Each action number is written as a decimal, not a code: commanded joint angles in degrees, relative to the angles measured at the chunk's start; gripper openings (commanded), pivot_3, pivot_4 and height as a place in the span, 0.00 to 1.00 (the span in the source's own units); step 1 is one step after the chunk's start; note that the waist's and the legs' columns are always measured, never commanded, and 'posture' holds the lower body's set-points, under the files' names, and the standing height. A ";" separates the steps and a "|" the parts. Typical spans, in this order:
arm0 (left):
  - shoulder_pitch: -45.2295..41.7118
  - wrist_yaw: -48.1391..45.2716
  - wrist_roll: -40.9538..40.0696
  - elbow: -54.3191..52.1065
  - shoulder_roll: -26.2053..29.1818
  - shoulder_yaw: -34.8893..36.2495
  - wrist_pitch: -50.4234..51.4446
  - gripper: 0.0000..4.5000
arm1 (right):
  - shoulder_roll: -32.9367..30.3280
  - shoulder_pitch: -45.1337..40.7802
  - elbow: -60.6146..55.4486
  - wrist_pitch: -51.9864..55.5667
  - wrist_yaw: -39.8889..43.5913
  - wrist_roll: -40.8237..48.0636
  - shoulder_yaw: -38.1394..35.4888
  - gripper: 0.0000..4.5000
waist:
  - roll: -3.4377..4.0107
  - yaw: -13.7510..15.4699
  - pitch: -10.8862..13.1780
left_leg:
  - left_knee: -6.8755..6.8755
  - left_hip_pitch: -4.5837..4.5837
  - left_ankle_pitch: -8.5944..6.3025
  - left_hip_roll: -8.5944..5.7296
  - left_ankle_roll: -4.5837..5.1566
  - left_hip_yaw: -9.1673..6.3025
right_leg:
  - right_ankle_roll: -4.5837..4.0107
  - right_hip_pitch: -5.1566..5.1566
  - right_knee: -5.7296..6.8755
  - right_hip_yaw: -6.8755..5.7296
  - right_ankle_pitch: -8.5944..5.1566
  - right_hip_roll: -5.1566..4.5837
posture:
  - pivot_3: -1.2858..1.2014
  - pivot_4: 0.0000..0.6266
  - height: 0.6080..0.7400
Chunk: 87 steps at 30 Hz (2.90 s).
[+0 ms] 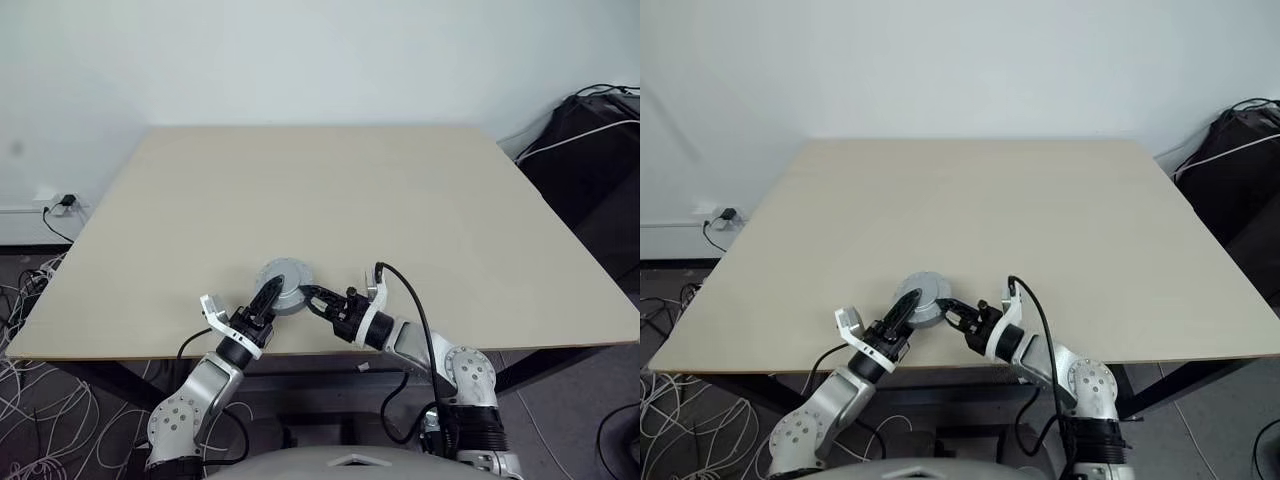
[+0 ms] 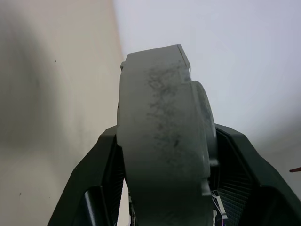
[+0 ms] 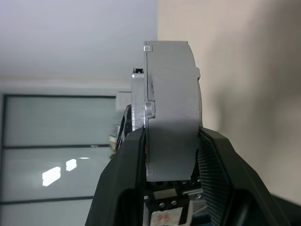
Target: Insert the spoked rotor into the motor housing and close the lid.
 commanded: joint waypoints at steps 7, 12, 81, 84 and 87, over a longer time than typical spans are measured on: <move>-1.79 0.69 2.29 -1.21 -2.63 0.15 -4.45 0.49 | -2.55 -0.79 -8.74 -2.47 5.50 -7.39 1.09 0.58 | -0.02 0.14 0.00 | 0.04 0.01 0.02 0.01 -0.03 0.00 | 0.02 0.02 0.01 0.02 0.01 0.01 | 0.52 0.00 1.00; -3.91 0.91 3.13 0.47 -1.89 2.05 -6.11 0.47 | -4.98 -0.39 -12.31 -2.23 7.76 -11.65 2.52 0.94 | -0.10 0.33 0.05 | 0.04 0.01 0.02 0.07 -0.04 -0.01 | 0.01 0.00 0.00 0.02 0.01 0.08 | 0.52 0.00 1.00; -41.02 7.49 34.59 43.32 7.33 20.42 -18.23 0.99 | -11.92 14.75 -11.91 -48.33 28.80 -82.13 16.33 1.00 | -1.04 0.46 0.11 | 0.32 0.31 0.34 0.10 -1.11 0.02 | 0.36 0.26 0.20 0.10 0.49 0.31 | 0.52 0.00 1.00; -35.52 7.15 34.07 35.30 7.25 18.45 -12.84 0.99 | -11.85 14.86 -11.96 -47.99 28.93 -82.01 16.30 1.00 | -1.02 0.17 0.09 | 0.32 0.36 0.34 0.11 -1.11 0.02 | 0.35 0.29 0.23 0.13 0.49 0.28 | 0.52 0.00 1.00; -29.50 5.60 33.90 27.00 8.08 15.54 -7.40 0.99 | -11.93 14.79 -12.07 -47.40 29.25 -81.82 16.26 1.00 | -0.99 0.12 0.10 | 0.31 0.65 0.33 0.12 -1.11 0.02 | 0.26 0.60 0.22 0.12 0.43 0.26 | 0.52 0.00 1.00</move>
